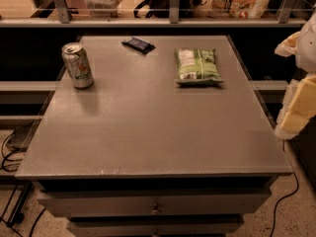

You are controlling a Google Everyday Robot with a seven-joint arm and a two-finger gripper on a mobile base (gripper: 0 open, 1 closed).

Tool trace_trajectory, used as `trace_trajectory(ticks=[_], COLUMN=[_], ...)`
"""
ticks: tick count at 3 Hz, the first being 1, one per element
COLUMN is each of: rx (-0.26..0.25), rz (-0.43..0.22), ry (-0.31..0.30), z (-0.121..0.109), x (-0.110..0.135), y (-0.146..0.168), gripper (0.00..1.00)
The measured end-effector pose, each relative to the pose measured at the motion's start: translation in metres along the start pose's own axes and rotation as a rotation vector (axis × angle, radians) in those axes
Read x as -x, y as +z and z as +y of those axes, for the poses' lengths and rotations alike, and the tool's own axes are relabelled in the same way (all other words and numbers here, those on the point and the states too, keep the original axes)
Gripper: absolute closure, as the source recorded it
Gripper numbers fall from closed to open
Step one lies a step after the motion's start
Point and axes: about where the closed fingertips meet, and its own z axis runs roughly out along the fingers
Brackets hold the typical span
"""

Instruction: Move green jalapeno chip bag near 7up can

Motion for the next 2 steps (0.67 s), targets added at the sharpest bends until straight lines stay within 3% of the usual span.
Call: trace_trajectory(ticks=[1,2], rx=[0.000,-0.011], rz=[0.000,-0.044], ry=[0.000,-0.033], z=[0.000,-0.013], x=[0.000,0.003], y=[0.000,0.004], gripper=[0.00,0.00])
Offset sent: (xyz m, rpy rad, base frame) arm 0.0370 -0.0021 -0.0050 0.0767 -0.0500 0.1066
